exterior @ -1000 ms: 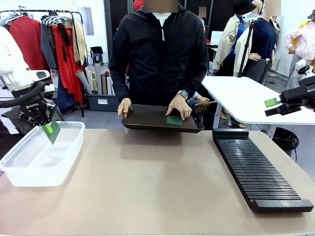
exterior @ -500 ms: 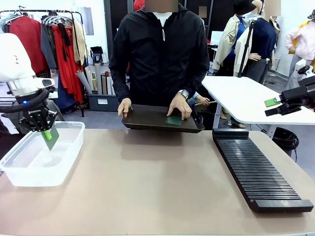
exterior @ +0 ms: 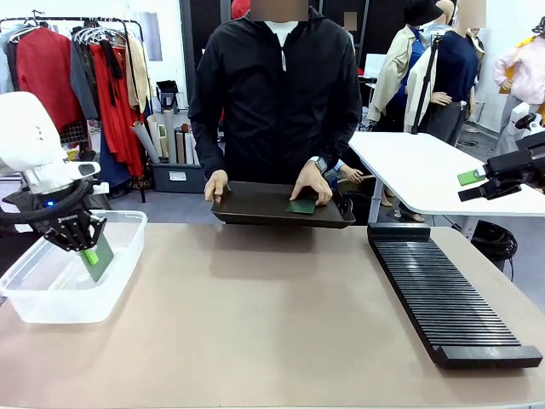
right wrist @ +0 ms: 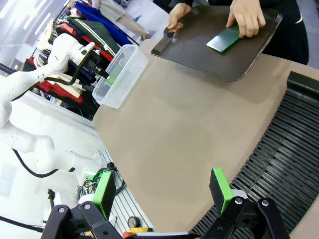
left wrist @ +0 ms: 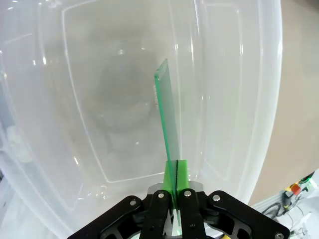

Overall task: Sort PCBs into racks and boxes based on the side picked up.
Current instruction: If the short side of the Blank PCB is picked up, insert it into the PCB Rack ; if the long side is picked up, place it in the Organizing box.

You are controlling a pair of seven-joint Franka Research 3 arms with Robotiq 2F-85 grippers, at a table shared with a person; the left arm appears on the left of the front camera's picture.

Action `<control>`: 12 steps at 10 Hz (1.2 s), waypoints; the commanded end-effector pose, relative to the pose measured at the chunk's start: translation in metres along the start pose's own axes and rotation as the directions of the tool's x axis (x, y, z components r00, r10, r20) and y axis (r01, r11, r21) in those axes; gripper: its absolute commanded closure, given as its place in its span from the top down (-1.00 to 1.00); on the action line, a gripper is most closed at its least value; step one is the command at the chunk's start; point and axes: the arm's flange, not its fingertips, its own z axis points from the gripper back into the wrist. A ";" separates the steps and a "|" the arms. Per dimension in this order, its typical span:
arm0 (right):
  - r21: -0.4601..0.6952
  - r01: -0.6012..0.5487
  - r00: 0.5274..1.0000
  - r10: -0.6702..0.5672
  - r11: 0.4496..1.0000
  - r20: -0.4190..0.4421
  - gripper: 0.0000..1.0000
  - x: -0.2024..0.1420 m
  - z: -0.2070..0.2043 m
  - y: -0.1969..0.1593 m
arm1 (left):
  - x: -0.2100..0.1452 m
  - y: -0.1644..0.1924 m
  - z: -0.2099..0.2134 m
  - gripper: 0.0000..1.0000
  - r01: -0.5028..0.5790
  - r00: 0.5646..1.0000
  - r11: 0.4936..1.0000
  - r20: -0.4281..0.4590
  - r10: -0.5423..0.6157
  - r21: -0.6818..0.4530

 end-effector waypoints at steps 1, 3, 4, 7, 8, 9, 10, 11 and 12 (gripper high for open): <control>0.002 -0.005 1.000 0.005 1.000 0.000 1.00 0.001 -0.001 0.002 | -0.003 0.005 -0.004 -0.94 0.016 1.000 1.000 0.017 -0.016 -0.020; 0.002 -0.005 1.000 0.005 1.000 0.000 1.00 0.001 -0.001 0.002 | 0.000 0.012 -0.008 -0.29 0.007 1.000 0.999 0.019 -0.006 -0.047; 0.002 -0.005 1.000 0.005 1.000 0.000 1.00 0.001 -0.001 0.002 | 0.000 0.012 -0.006 0.11 0.004 1.000 0.999 0.016 -0.003 -0.045; 0.002 -0.005 1.000 0.005 1.000 0.000 1.00 0.001 -0.001 0.002 | 0.002 0.010 0.000 1.00 -0.011 1.000 1.000 0.015 0.012 -0.013; 0.002 -0.005 1.000 0.005 1.000 0.000 1.00 0.001 -0.001 0.002 | 0.000 0.006 0.007 1.00 -0.021 0.999 1.000 0.026 0.020 0.020; 0.002 -0.005 1.000 0.005 1.000 0.000 1.00 0.001 -0.001 0.002 | -0.003 0.000 0.018 1.00 -0.024 0.999 0.998 0.032 0.022 0.052; 0.002 -0.005 1.000 0.005 1.000 0.000 1.00 0.001 -0.001 0.002 | -0.007 -0.006 0.029 1.00 -0.026 0.999 0.997 0.041 0.023 0.073; 0.002 -0.005 1.000 0.005 1.000 0.000 1.00 0.001 -0.001 0.002 | -0.009 -0.011 0.039 1.00 -0.028 0.999 0.996 0.045 0.024 0.089; 0.002 -0.005 1.000 0.005 1.000 0.000 1.00 0.001 -0.001 0.002 | -0.010 -0.016 0.048 1.00 -0.024 0.999 0.996 0.050 0.020 0.088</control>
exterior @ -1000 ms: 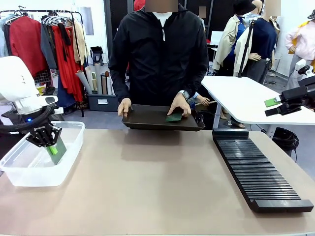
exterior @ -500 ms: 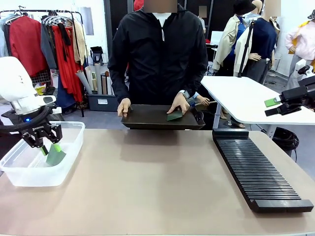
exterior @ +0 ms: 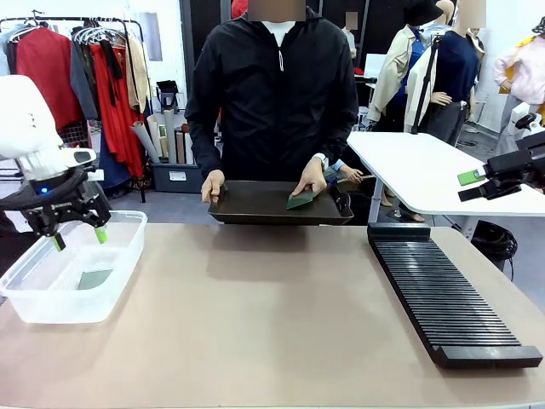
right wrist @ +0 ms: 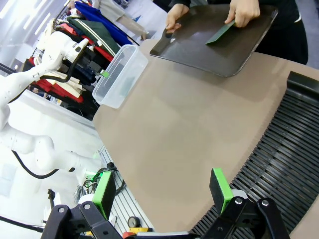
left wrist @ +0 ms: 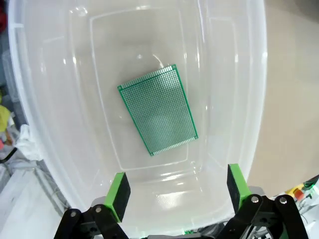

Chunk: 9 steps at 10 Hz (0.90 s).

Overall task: Sort PCBs into racks and boxes based on the side picked up.
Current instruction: If the short side of the Blank PCB is picked up, insert it into the PCB Rack ; if the long side is picked up, place it in the Organizing box, then pick up the Blank PCB handed by the Human.

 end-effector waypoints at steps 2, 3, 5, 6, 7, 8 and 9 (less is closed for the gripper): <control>0.002 -0.005 1.000 0.005 1.000 0.000 1.00 0.001 -0.001 0.002 | -0.008 -0.009 0.018 1.00 -0.004 1.000 1.000 0.015 0.004 0.021; 0.002 -0.005 1.000 0.005 1.000 0.000 1.00 0.001 -0.001 0.002 | -0.007 -0.009 0.019 1.00 -0.006 1.000 1.000 0.027 0.005 0.022; 0.002 -0.005 1.000 0.005 1.000 0.000 1.00 0.001 -0.001 0.002 | -0.005 -0.010 0.021 1.00 0.006 1.000 1.000 0.023 -0.006 0.002; 0.002 -0.005 1.000 0.005 1.000 0.000 1.00 0.001 -0.001 0.002 | -0.005 -0.010 0.021 1.00 0.006 1.000 1.000 0.023 -0.006 0.002; 0.002 -0.005 1.000 0.005 1.000 0.000 1.00 0.001 -0.001 0.002 | -0.005 -0.010 0.021 1.00 0.006 1.000 1.000 0.023 -0.006 0.002; 0.002 -0.005 1.000 0.005 1.000 0.000 1.00 0.001 -0.001 0.002 | -0.005 -0.010 0.021 1.00 0.006 1.000 1.000 0.023 -0.006 0.002; 0.002 -0.005 1.000 0.005 1.000 0.000 1.00 0.001 -0.001 0.002 | -0.005 -0.010 0.021 1.00 0.006 1.000 1.000 0.023 -0.006 0.002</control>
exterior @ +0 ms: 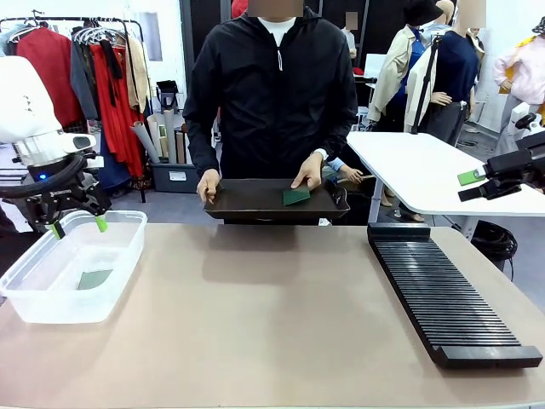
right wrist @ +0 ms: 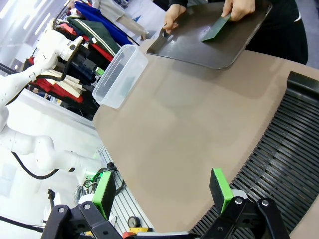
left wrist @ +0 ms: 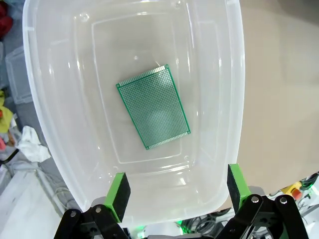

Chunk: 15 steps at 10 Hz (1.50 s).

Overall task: Sort PCBs into racks and boxes based on the side picked up.
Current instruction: Pick up the Blank PCB handed by the Human.

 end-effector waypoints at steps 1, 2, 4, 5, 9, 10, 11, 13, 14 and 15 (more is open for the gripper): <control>0.002 -0.005 1.000 0.005 1.000 0.000 1.00 0.001 -0.001 0.002 | 0.000 0.000 0.002 1.00 0.002 1.000 1.000 0.003 -0.002 0.000; 0.002 -0.005 1.000 0.005 1.000 0.000 1.00 0.001 -0.001 0.002 | 0.000 0.000 0.002 1.00 0.002 1.000 1.000 0.003 -0.002 0.000; 0.002 -0.005 1.000 0.005 1.000 0.000 1.00 0.001 -0.001 0.002 | 0.000 0.000 0.002 1.00 0.002 1.000 1.000 0.003 -0.002 0.000; 0.002 -0.005 1.000 0.005 1.000 0.000 1.00 0.001 -0.001 0.002 | 0.000 0.000 0.002 1.00 0.002 1.000 1.000 0.003 -0.002 0.000; 0.002 -0.005 1.000 0.005 1.000 0.000 1.00 0.001 -0.001 0.002 | 0.005 0.008 0.027 1.00 0.138 0.990 0.916 0.037 -0.134 -0.376; 0.002 -0.005 1.000 0.005 1.000 0.000 1.00 0.001 -0.001 0.002 | 0.012 0.015 0.038 1.00 0.184 0.982 0.858 0.060 -0.177 -0.479; 0.002 -0.005 1.000 0.005 1.000 0.000 1.00 0.001 -0.001 0.002 | 0.021 0.020 0.046 1.00 0.258 0.962 0.761 0.087 -0.258 -0.595; 0.002 -0.005 1.000 0.005 1.000 0.000 1.00 0.001 -0.001 0.002 | 0.030 0.017 0.052 1.00 0.385 0.915 0.616 0.198 -0.351 -0.688; 0.002 -0.005 1.000 0.005 1.000 0.000 1.00 0.001 -0.001 0.002 | 0.033 0.024 0.058 1.00 0.414 0.904 0.565 0.248 -0.349 -0.714; 0.002 -0.005 1.000 0.005 1.000 0.000 1.00 0.001 -0.001 0.002 | 0.034 0.035 0.061 1.00 0.436 0.896 0.523 0.302 -0.325 -0.732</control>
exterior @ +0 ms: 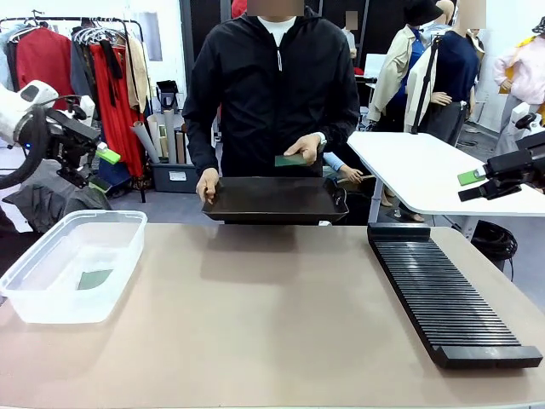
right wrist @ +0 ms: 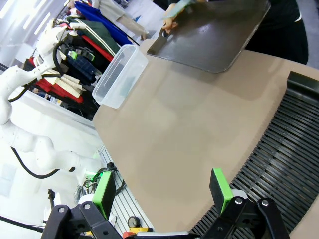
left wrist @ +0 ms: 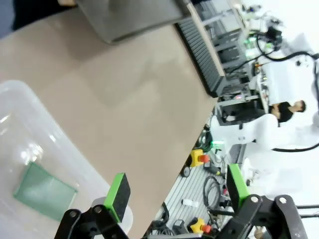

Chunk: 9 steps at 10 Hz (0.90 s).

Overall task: Sort PCBs into racks and boxes based on the side picked up.
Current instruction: Pick up the Blank PCB handed by the Human.

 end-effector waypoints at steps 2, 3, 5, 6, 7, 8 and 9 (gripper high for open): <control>0.002 -0.005 1.000 0.005 1.000 0.000 1.00 0.001 -0.001 0.002 | -0.001 0.022 0.028 1.00 0.056 0.991 0.991 0.131 -0.039 -0.124; 0.002 -0.005 1.000 0.005 1.000 0.000 1.00 0.001 -0.001 0.002 | -0.001 0.026 0.033 1.00 0.058 0.986 0.985 0.162 -0.032 -0.160; 0.002 -0.005 1.000 0.005 1.000 0.000 1.00 0.001 -0.001 0.002 | 0.000 0.027 0.032 1.00 0.049 0.988 0.981 0.153 -0.020 -0.189; 0.002 -0.005 1.000 0.005 1.000 0.000 1.00 0.001 -0.001 0.002 | 0.000 0.028 0.031 1.00 0.041 0.987 0.984 0.160 -0.013 -0.176; 0.002 -0.005 1.000 0.005 1.000 0.000 1.00 0.001 -0.001 0.002 | -0.005 0.031 0.032 1.00 0.029 0.987 0.986 0.161 -0.002 -0.165; 0.002 -0.005 1.000 0.005 1.000 0.000 1.00 0.001 -0.001 0.002 | -0.005 0.031 0.032 1.00 0.029 0.987 0.986 0.161 -0.002 -0.165; 0.002 -0.005 1.000 0.005 1.000 0.000 1.00 0.001 -0.001 0.002 | -0.005 0.031 0.032 1.00 0.029 0.987 0.986 0.161 -0.002 -0.165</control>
